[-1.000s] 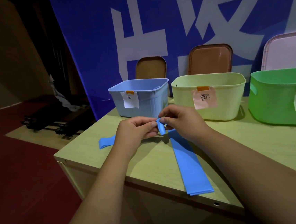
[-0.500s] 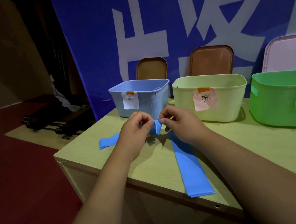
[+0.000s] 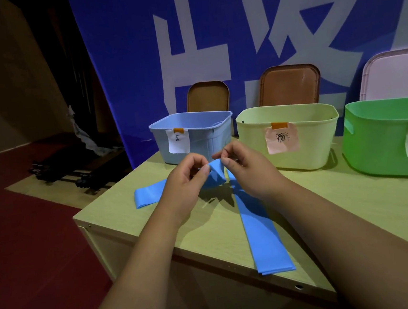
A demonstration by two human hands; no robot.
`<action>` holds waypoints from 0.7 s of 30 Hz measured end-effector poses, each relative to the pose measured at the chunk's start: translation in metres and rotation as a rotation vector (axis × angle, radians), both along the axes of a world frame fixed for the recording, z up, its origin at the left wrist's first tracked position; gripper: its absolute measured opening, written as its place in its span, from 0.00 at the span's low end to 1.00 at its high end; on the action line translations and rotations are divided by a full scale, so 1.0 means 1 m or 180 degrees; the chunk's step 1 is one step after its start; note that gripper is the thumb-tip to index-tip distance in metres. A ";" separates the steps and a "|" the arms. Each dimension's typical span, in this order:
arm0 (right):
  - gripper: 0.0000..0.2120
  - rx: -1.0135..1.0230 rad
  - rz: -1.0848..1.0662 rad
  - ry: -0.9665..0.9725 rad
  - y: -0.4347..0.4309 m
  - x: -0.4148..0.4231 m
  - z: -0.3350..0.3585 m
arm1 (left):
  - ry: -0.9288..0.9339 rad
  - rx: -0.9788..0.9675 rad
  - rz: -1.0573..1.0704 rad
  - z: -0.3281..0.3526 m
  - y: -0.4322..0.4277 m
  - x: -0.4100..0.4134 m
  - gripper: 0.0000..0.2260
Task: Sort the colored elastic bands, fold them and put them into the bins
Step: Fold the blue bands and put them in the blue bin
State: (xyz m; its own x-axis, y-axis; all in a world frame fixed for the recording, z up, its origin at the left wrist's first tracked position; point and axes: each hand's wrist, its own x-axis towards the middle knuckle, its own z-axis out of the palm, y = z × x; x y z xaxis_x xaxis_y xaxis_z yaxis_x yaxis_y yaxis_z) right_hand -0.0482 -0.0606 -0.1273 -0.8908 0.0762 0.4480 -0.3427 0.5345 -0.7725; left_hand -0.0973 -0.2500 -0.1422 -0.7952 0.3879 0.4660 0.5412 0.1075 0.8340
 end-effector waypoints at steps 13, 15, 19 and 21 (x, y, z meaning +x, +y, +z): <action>0.07 -0.0212 -0.0047 0.0564 -0.033 0.035 0.034 | 0.0190 0.0062 -0.0147 0.065 -0.032 0.033 0.06; 0.06 -0.0152 -0.0007 0.0676 -0.043 0.047 0.047 | 0.0169 0.0069 -0.0248 0.084 -0.042 0.039 0.06; 0.06 0.0101 -0.0117 0.0994 -0.063 0.074 0.077 | 0.0134 0.0002 -0.0196 0.117 -0.054 0.058 0.10; 0.06 0.0126 -0.0134 0.1027 -0.071 0.088 0.094 | 0.0114 0.0003 -0.0190 0.134 -0.060 0.070 0.10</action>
